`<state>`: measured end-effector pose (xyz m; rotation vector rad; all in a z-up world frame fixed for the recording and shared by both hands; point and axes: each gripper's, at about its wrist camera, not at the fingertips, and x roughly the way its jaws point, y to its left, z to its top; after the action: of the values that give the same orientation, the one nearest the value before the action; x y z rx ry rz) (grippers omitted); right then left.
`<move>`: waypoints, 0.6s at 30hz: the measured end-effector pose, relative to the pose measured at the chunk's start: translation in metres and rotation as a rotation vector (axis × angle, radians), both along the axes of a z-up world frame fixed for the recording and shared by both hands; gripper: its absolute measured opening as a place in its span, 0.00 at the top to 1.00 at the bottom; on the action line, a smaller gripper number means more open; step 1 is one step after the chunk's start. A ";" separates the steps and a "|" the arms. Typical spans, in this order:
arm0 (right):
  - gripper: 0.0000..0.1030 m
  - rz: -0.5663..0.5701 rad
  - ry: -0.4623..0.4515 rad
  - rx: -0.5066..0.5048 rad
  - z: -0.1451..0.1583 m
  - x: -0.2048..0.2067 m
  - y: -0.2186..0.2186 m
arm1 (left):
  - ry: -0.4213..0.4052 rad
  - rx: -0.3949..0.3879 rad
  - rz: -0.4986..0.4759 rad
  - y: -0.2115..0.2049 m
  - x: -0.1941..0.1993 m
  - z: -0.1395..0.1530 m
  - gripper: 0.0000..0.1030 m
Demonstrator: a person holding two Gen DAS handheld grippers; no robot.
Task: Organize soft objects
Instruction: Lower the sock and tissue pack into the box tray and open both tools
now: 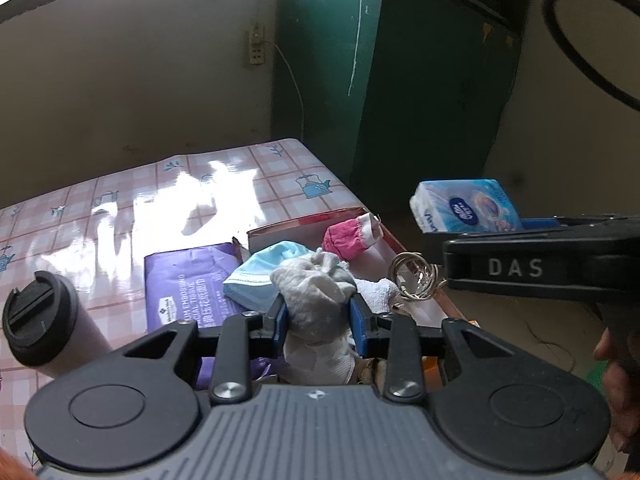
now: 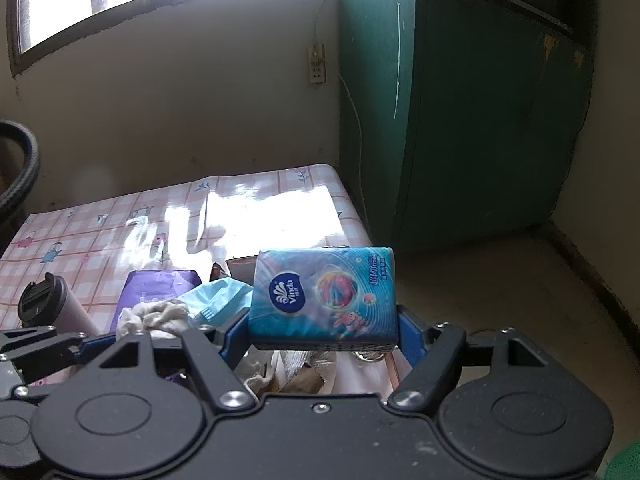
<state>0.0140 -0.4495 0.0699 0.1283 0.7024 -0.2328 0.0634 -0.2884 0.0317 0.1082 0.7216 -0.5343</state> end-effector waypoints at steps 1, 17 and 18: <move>0.15 -0.001 0.002 0.002 -0.001 0.001 -0.001 | 0.001 -0.001 -0.002 -0.001 0.001 -0.001 0.67; 0.13 0.020 0.028 0.044 -0.007 0.019 -0.009 | 0.030 -0.037 -0.032 -0.014 0.020 -0.015 0.67; 0.13 0.023 0.023 0.045 -0.006 0.019 -0.010 | 0.031 -0.038 -0.033 -0.015 0.021 -0.016 0.67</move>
<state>0.0328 -0.4591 0.0635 0.1606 0.7320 -0.1970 0.0843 -0.3034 0.0162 0.0768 0.7409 -0.5815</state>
